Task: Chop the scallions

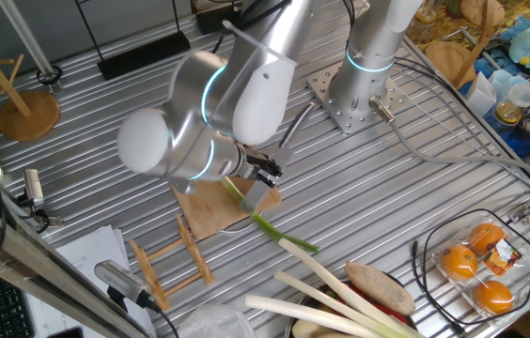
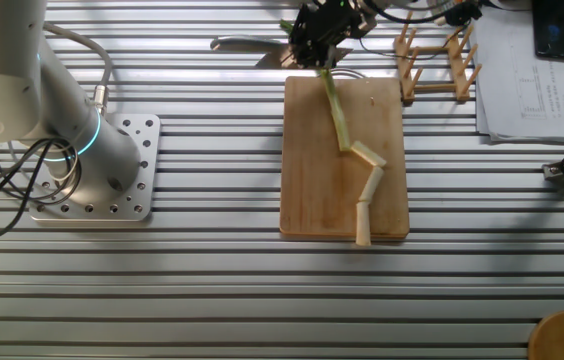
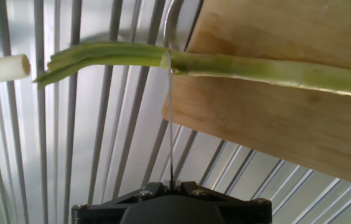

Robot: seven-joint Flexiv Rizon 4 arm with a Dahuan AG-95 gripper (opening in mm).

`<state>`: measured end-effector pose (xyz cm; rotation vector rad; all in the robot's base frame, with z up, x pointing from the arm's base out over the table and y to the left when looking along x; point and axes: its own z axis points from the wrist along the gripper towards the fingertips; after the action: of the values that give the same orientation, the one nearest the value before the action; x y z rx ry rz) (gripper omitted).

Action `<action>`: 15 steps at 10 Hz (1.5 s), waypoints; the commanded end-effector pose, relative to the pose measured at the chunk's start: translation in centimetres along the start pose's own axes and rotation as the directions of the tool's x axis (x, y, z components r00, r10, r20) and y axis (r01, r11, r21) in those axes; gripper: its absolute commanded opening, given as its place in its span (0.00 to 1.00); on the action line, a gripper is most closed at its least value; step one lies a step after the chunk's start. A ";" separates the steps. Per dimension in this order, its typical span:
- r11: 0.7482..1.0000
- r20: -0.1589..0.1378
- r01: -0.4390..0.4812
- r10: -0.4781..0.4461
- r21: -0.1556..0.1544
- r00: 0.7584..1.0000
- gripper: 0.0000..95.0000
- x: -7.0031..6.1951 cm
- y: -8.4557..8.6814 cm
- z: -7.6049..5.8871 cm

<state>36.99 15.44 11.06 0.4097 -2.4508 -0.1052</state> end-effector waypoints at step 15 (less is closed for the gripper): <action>1.000 0.022 -0.021 0.020 0.011 1.000 0.00 2.4 -5.5 1.2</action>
<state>35.86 9.26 10.45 0.3876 -2.4804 -0.0862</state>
